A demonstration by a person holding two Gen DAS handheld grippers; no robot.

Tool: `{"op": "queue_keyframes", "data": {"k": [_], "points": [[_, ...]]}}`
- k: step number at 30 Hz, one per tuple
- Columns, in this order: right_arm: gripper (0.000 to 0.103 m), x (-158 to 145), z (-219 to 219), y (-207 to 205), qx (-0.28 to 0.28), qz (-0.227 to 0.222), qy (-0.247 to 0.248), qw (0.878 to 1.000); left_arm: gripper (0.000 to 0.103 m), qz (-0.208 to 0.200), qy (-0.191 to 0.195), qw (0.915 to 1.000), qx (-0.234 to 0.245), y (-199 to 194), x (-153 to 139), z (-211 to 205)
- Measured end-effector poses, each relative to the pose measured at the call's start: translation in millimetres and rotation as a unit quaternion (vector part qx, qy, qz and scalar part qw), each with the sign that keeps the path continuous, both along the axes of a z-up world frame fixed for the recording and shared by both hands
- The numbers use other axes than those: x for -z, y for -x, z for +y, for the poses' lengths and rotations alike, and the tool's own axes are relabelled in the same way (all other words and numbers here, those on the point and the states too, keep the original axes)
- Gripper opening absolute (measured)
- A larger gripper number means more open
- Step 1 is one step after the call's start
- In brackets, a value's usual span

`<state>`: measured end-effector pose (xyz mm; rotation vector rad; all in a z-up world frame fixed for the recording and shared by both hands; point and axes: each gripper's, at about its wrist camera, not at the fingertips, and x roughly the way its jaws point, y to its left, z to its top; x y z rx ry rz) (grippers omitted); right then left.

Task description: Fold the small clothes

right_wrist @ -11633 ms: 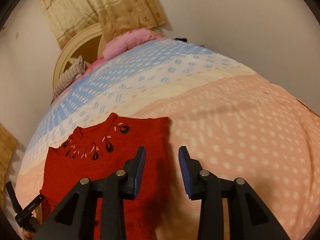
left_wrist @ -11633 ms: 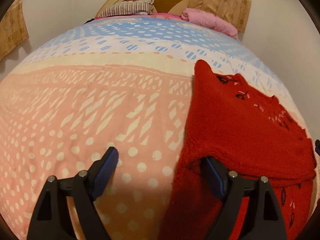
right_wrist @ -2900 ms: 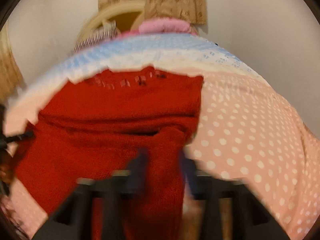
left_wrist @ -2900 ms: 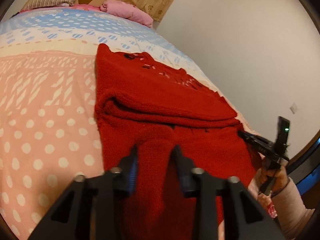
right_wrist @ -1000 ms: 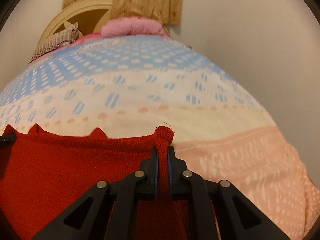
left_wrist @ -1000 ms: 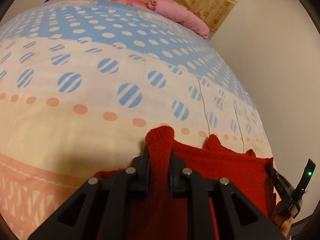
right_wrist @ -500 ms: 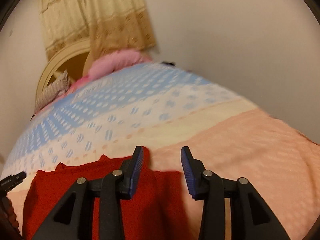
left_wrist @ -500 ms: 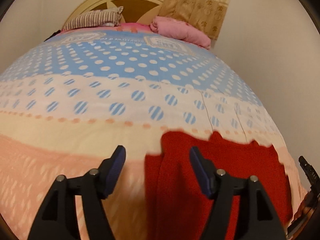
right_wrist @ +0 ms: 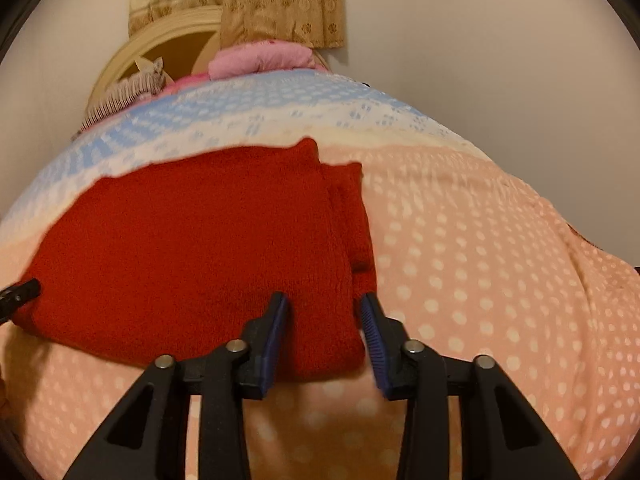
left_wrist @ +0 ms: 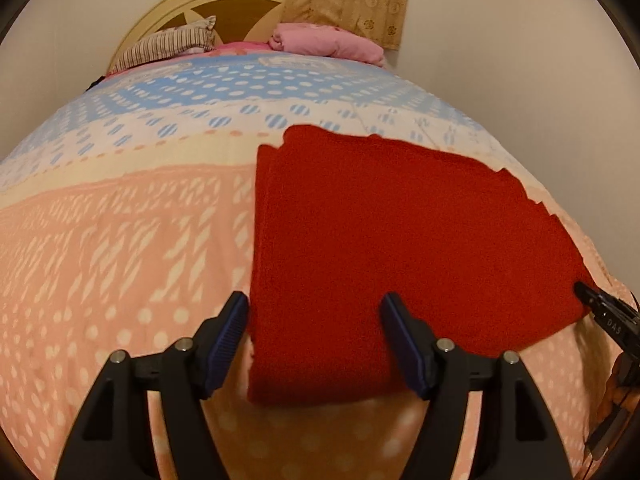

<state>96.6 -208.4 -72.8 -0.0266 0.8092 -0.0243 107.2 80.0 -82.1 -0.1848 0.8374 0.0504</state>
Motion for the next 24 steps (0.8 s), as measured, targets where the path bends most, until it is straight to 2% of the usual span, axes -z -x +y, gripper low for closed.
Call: {"op": "queue_keyframes", "data": {"k": [3,7,11,15,18,21,24], "points": [[0.025,5,-2,0,0.009,0.015,0.002,1.000,0.078,0.007,0.017,0.9998,-0.008,2,3,7],[0.023,9,-3,6,0.023,0.032,-0.003,0.999,0.081,0.009,0.001,0.9999,-0.011,5,5,0],[0.023,12,6,15,0.023,0.017,0.028,0.999,0.088,0.015,-0.012,0.9996,-0.020,4,10,-1],[0.023,10,-1,18,0.024,0.007,0.001,1.000,0.098,0.021,-0.023,0.9990,-0.032,2,12,0],[0.024,10,-7,19,0.023,0.002,-0.022,1.000,0.099,0.022,-0.027,0.9987,-0.036,3,13,0],[0.024,4,-5,21,0.023,-0.005,-0.019,1.000,0.100,0.022,-0.036,0.9983,-0.039,4,13,-1],[0.024,-15,1,35,0.047,-0.042,-0.008,0.998,0.102,0.024,-0.032,0.9983,-0.042,5,15,0]]}}
